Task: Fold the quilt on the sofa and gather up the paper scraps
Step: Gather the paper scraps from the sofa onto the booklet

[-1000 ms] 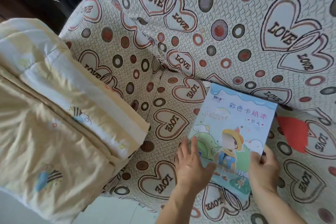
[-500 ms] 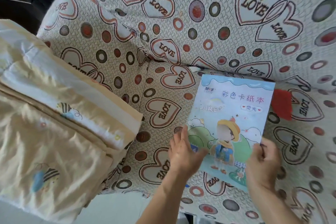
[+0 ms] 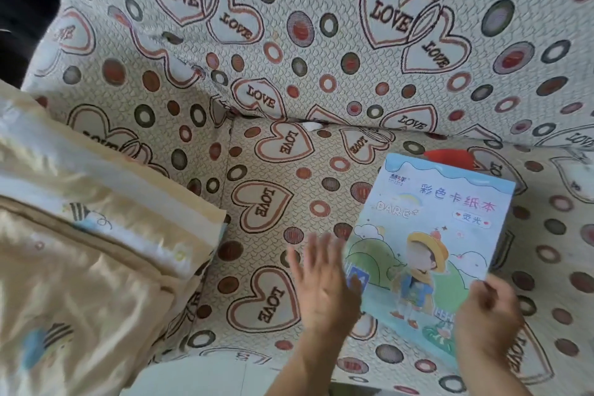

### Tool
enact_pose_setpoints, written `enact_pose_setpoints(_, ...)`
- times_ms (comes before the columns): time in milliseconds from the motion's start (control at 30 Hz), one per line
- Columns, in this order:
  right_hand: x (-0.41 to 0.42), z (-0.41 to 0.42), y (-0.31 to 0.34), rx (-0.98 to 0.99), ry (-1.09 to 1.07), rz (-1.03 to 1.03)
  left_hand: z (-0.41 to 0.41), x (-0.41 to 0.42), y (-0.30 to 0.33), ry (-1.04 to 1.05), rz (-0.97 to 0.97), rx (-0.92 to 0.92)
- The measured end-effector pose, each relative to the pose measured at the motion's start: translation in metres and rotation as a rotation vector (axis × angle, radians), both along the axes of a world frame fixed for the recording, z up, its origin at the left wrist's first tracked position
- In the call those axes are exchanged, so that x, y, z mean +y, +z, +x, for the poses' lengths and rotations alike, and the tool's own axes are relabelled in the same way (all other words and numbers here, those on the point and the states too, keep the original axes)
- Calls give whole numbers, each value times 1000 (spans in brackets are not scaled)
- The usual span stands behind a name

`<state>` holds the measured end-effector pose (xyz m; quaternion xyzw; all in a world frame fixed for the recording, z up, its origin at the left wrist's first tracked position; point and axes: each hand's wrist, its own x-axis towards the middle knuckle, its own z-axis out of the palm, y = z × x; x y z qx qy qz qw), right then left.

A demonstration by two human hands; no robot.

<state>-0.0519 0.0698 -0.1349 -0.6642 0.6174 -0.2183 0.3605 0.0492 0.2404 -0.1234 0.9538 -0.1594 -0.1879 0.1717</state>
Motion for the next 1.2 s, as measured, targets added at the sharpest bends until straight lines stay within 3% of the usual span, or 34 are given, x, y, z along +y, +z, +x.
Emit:
enact_pose_setpoints(67,0,8,-3,1,56,0,20,31,-4,97,121,-143)
enact_pose_setpoints(233,26,38,1,-45,235,26,63,99,1,217,284,-177)
enact_pose_setpoints(467,84,75,3,-84,448,130,75,133,4,90,287,-304)
enact_pose_setpoints(567,102,90,4,-110,482,171,86,153,11,47,366,-261)
enact_pose_setpoints(633,109,98,4,-120,491,174,99,167,12,135,387,-170)
enact_pose_setpoints(733,114,104,3,-131,498,166,116,185,21,264,236,-287)
enact_pose_setpoints(833,116,104,2,-147,491,186,121,193,26,552,-85,-365)
enact_pose_setpoints(900,118,104,2,-162,479,201,120,192,31,625,-145,-389)
enact_pose_setpoints(1067,117,102,-1,-163,462,216,113,172,19,510,-127,-328)
enact_pose_setpoints(1200,107,97,-9,-140,421,229,90,132,8,273,-3,-122)
